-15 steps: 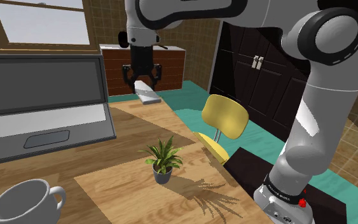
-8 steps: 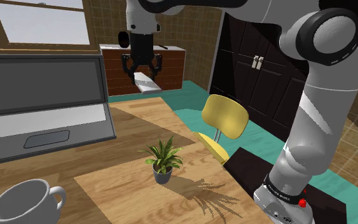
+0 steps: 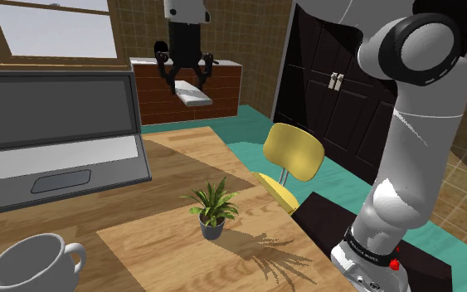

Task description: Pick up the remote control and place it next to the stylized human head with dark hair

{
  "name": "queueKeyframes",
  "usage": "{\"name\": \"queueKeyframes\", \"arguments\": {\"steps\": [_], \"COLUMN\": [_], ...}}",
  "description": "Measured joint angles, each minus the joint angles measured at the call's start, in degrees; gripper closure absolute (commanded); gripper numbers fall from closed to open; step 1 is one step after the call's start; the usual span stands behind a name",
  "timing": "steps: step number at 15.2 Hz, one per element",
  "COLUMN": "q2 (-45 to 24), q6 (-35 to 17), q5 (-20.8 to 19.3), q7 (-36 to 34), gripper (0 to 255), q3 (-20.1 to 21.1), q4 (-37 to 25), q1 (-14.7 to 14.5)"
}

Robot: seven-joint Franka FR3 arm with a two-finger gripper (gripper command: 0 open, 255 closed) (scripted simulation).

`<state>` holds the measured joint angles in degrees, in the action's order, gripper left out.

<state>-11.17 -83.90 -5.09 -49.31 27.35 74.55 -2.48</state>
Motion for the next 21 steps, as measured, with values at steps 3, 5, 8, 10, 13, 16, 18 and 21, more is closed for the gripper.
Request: {"name": "queueKeyframes", "arguments": {"steps": [3,5,8,10,13,16,18,21], "q2": [1.35,4.23,8.14,9.94,13.93,16.43,17.35,19.15], "q6": [0.65,0.07,-1.31,-1.77,-2.29,-2.34,-2.36,-2.37], "q5": [0.54,1.86,3.70,4.59,6.69,8.13,8.78,10.02], "q7": [-1.21,-2.18,-4.72,-6.48,-9.14,-11.83,-14.19,-17.37], "gripper": [255,255,255,255,255,255,255,255], "q3": [0.53,1.04,2.21,3.06,4.34,5.71,7.00,8.75], "q4": [0.63,3.80,8.65,10.66,14.60,16.69,17.40,18.74], "q1": [-0.56,-0.73,-1.75,-2.60,-3.85,-5.17,-6.25,-7.74]}}
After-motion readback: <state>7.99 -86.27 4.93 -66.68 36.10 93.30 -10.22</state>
